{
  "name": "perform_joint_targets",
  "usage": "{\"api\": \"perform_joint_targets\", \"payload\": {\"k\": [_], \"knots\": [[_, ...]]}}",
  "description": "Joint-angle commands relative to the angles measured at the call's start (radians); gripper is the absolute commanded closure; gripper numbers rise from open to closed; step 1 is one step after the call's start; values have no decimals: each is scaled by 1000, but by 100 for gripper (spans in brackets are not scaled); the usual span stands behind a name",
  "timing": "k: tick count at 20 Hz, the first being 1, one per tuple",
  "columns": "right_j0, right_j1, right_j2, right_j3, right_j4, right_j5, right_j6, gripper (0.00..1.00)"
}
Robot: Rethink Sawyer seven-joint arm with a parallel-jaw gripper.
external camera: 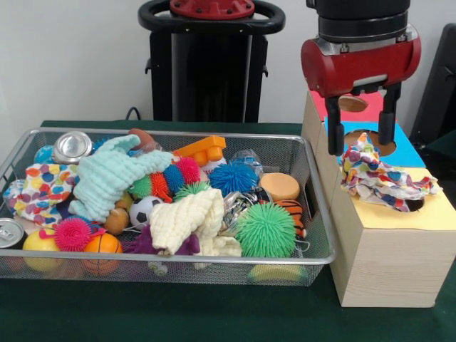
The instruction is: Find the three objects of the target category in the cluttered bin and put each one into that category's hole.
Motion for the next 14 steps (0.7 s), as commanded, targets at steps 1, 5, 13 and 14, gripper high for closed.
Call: {"api": "perform_joint_targets", "payload": {"k": [1, 5, 13, 14], "knots": [[-37, 56, 81, -43, -77, 147, -266, 0], [-39, 52, 90, -29, -87, 136, -249, 0], [-31, 28, 94, 19, -104, 103, -209, 0], [-30, 28, 94, 21, -107, 102, -209, 0]]}}
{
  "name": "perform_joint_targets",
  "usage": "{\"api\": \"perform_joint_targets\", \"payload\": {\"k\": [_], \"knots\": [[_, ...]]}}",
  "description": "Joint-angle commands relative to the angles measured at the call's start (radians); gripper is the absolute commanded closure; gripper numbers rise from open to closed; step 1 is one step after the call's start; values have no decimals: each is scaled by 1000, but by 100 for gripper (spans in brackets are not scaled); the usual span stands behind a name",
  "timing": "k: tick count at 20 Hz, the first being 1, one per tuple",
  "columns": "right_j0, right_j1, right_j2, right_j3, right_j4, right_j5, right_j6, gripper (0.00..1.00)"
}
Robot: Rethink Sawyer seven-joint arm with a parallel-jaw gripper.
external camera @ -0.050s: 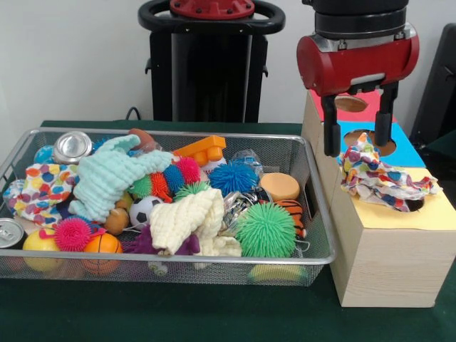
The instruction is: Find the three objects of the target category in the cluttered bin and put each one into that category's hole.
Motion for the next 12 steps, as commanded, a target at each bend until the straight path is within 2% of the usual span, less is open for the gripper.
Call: {"api": "perform_joint_targets", "payload": {"k": [1, 12], "knots": [[-15, 25, 65, 51, -64, 79, -210, 0], [-29, 27, 71, 116, -76, 23, -205, 0]]}}
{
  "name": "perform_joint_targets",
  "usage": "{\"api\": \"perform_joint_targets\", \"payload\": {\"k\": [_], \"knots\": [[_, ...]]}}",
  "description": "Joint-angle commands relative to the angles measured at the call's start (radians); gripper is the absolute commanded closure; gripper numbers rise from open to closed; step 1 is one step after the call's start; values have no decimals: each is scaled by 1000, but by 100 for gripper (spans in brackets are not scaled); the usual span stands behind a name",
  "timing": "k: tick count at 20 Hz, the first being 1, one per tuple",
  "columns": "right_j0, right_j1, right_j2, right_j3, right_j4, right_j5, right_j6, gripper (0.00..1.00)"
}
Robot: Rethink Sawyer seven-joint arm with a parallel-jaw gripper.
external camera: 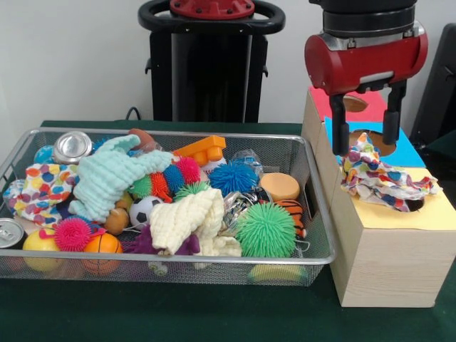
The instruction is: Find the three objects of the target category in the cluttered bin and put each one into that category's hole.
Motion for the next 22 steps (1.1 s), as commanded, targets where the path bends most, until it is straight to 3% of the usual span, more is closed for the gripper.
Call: {"api": "perform_joint_targets", "payload": {"k": [1, 22], "knots": [[-34, 32, 61, 121, -76, 17, -209, 0], [-184, 89, 142, 246, -149, -109, -245, 0]]}}
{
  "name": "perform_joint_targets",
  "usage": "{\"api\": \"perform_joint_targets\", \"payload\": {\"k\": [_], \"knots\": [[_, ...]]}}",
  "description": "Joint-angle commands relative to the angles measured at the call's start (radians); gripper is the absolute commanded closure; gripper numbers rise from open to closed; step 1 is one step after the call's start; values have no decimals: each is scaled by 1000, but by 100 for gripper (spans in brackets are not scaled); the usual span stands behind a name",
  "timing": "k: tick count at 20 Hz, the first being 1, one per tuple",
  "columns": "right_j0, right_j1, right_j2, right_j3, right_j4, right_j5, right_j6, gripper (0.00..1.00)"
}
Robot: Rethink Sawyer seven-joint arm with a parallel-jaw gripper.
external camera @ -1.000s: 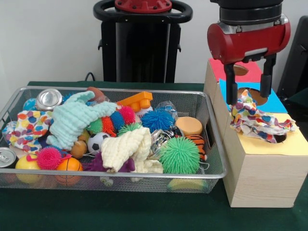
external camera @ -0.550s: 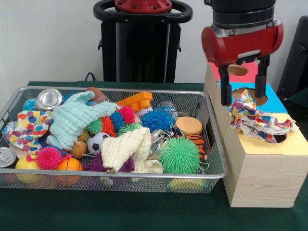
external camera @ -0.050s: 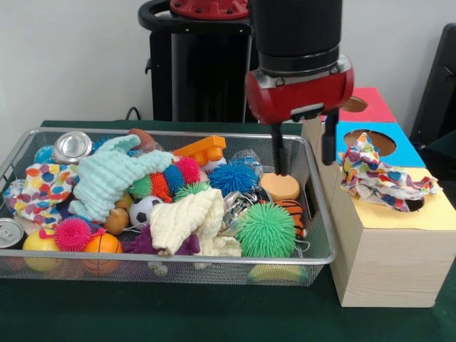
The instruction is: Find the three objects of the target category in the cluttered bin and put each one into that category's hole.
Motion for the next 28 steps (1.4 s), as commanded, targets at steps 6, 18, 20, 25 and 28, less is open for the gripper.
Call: {"api": "perform_joint_targets", "payload": {"k": [6, 18, 20, 25, 28], "knots": [[-70, 47, 106, 169, -103, -52, -200, 0], [-75, -6, 138, 298, -95, -87, -98, 0], [-73, -9, 142, 304, -97, -87, -91, 0], [-63, -27, 149, 320, -93, -86, -72, 0], [-57, -25, 155, 317, -89, -80, -69, 0]]}}
